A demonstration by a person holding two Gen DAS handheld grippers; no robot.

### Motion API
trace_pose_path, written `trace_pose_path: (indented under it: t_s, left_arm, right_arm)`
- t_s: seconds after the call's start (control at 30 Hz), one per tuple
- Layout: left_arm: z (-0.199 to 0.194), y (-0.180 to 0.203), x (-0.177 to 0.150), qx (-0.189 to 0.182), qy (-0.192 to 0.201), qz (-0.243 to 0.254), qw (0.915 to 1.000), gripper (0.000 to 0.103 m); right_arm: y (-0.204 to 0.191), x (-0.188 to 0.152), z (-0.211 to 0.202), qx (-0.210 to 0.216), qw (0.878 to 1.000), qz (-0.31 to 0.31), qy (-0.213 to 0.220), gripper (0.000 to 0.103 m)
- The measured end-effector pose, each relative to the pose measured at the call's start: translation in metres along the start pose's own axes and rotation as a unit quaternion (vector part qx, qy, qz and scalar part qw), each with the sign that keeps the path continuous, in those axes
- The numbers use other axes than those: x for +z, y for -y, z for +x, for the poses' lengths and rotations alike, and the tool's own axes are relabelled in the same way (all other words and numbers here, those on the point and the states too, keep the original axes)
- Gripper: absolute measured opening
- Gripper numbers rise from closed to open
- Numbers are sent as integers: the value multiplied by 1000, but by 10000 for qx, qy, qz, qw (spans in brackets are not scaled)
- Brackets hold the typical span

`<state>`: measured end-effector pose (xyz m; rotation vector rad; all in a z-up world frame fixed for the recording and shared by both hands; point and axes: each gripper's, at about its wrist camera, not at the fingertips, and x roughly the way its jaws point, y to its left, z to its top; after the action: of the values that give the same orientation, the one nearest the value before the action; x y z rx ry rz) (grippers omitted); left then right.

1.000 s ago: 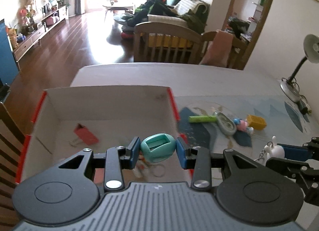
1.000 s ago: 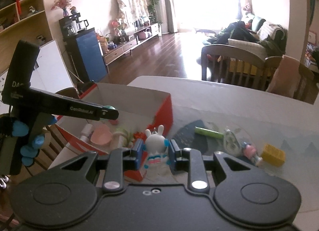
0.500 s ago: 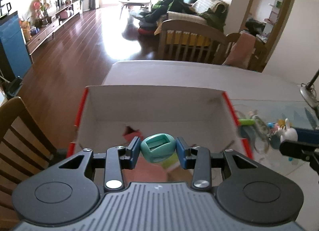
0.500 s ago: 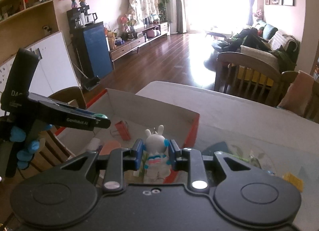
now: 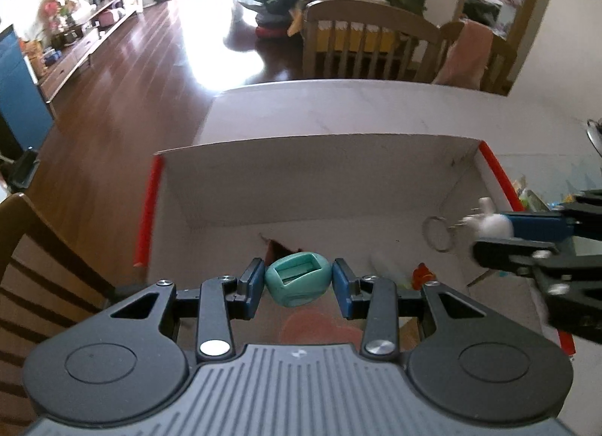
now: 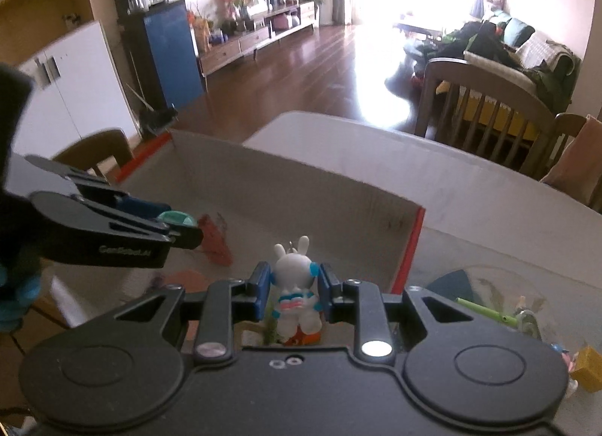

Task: Organize rigid objects
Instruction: 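Carry the teal dispenser and bunny keychain over the box with both tools, then open both tools to release the dispenser and bunny keychain into the box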

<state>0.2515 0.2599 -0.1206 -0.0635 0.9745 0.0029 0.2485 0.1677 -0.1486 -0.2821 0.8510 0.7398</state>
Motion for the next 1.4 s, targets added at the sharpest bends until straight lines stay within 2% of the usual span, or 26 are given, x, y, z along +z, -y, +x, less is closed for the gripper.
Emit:
trace_pose_path:
  t_s: [0.27, 0.73, 1.03, 1.2, 1.4]
  left_arm:
    - [29, 14, -1, -293, -402, 351, 9981, 38]
    - [54, 12, -10, -350, -1056, 411, 9929, 38]
    - [48, 13, -8, -316, -970, 390, 9940, 40]
    - [30, 16, -11, -256, -780, 408, 9958, 57]
    - [8, 21, -8, -283, -561, 395, 9972, 57]
  right_arm:
    - [-3, -8, 28, 11, 9993, -47, -366, 26]
    - [-17, -13, 32, 23, 9981, -209, -580, 30]
    - [-8, -10, 17, 29, 9991, -112, -419, 36]
    - [-9, -12, 1, 42, 9996, -58, -263, 39]
    - [-9, -15, -23, 61, 10000, 16, -61, 42]
